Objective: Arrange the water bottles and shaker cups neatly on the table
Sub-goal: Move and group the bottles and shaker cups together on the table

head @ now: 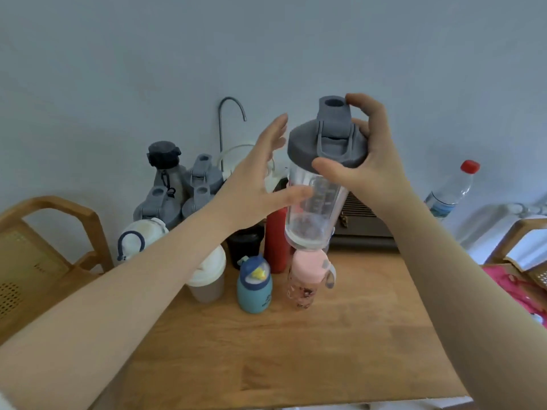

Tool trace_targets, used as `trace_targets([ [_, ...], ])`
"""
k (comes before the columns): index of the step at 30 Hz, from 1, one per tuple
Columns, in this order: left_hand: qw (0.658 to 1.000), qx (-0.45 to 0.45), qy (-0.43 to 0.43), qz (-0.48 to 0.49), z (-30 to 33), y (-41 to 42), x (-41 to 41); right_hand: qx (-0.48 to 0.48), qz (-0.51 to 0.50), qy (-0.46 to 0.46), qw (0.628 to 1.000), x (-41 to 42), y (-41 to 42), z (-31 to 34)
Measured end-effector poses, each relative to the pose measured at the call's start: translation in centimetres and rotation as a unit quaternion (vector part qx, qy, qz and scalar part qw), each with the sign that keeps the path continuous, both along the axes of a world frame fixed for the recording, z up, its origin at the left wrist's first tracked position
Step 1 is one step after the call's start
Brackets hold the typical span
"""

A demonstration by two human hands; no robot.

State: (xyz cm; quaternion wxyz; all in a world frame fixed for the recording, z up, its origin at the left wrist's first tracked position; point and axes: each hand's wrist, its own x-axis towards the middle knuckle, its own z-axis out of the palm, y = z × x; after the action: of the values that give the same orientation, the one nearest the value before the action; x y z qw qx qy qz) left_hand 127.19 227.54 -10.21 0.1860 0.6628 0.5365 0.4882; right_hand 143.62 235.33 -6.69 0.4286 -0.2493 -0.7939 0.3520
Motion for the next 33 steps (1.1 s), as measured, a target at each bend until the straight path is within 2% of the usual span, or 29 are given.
trace_targets([
  [3,0.994,-0.072,0.039,0.067,-1.5,2.3,-2.0,-0.027,-0.04,0.071,0.996,0.2,4.7,1.5],
  [5,0.985,-0.134,0.076,0.079,-2.7,3.9,-3.0,-0.042,-0.061,0.096,0.993,0.2,8.1,2.1],
  [10,0.958,-0.248,0.137,0.045,-5.3,7.7,-2.6,-0.046,-0.055,0.04,0.997,-2.0,14.6,-0.2],
  [14,0.913,-0.288,0.286,0.049,-7.2,9.2,-2.2,-0.069,-0.013,0.014,0.997,-4.3,17.6,-3.4],
  [16,0.892,-0.305,0.329,0.05,-7.6,9.9,-2.5,-0.095,0.006,0.017,0.995,-5.1,18.6,-4.6],
  [19,0.891,-0.313,0.324,0.06,-7.5,10.6,-3.2,-0.118,0.023,0.029,0.992,-5.5,19.3,-5.8],
  [27,0.927,-0.268,0.247,0.084,-6.8,13.1,-4.3,-0.097,0.017,0.052,0.994,-3.1,21.2,-7.0],
  [33,0.924,-0.268,0.243,0.123,-6.1,14.6,-4.7,-0.099,0.016,0.049,0.994,-2.2,21.6,-8.2],
])
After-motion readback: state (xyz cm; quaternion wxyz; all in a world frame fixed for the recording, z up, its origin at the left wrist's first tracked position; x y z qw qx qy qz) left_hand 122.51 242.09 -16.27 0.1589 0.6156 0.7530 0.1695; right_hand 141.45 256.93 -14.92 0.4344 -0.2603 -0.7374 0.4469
